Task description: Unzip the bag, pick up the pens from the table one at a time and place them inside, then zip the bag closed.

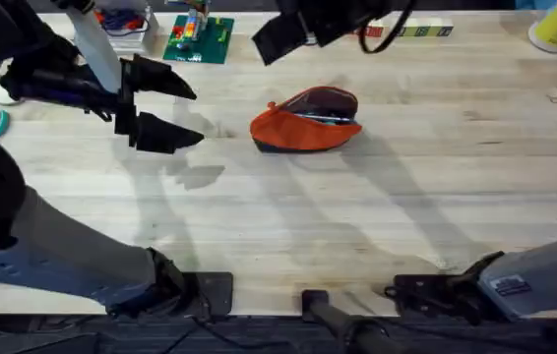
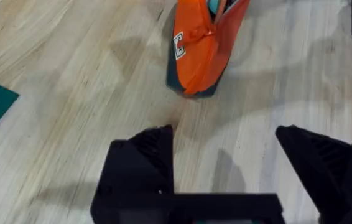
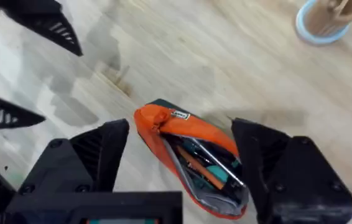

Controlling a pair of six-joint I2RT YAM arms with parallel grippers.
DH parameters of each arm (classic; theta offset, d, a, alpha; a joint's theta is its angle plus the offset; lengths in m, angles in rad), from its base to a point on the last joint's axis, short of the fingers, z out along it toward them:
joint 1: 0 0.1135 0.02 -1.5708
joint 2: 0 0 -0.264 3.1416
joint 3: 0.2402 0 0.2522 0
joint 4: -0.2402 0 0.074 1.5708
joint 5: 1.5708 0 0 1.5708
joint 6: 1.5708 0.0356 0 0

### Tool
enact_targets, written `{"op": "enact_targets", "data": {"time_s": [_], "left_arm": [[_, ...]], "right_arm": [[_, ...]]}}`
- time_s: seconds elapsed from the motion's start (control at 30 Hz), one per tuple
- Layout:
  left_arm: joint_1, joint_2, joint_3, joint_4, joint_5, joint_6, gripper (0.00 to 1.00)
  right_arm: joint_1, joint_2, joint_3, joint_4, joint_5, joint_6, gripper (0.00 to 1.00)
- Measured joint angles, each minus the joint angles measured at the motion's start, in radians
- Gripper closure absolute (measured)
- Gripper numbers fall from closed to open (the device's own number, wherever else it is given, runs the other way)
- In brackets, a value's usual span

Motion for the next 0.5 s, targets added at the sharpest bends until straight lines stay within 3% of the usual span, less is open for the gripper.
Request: {"op": "enact_targets", "data": {"time_s": [0.5], "left_arm": [[0.000,0.000,0.000,0.000,0.000,0.000,0.008]], "right_arm": [[0.057,0.086,0.000,0.073,0.134,0.106,0.003]]}}
